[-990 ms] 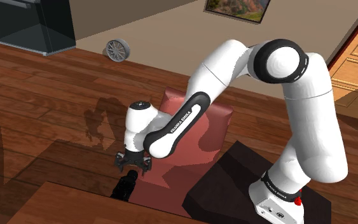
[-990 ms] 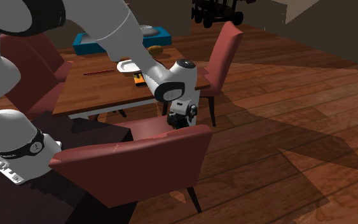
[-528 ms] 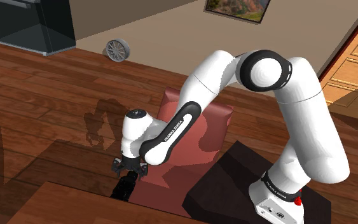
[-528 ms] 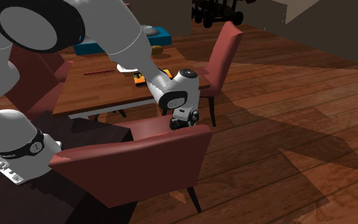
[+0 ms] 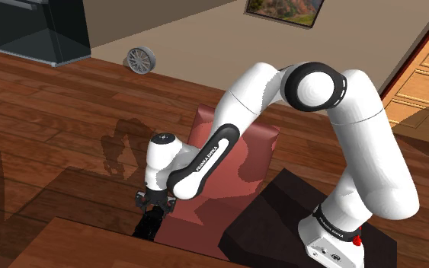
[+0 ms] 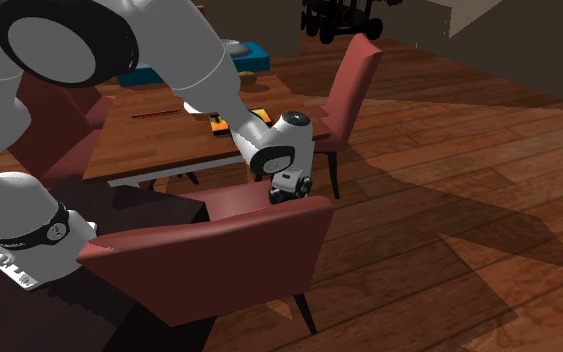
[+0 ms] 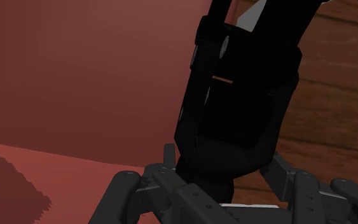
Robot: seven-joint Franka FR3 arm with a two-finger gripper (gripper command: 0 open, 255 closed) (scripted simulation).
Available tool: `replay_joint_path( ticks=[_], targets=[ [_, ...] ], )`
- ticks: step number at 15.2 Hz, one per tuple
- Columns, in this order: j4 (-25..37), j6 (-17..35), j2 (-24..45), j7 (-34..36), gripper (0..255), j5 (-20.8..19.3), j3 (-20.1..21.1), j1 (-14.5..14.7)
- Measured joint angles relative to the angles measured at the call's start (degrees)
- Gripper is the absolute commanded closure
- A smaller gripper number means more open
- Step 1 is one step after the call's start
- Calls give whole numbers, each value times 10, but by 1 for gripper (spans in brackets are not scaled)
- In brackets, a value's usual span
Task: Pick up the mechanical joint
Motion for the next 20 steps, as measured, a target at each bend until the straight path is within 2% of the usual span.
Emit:
replay_joint_path(
  ticks=[6,20],
  targets=[
    [-1,-3,-3,-1,255,1,2,-2],
    [-35,-63,-96,-14,255,30,39,-33]
  ],
)
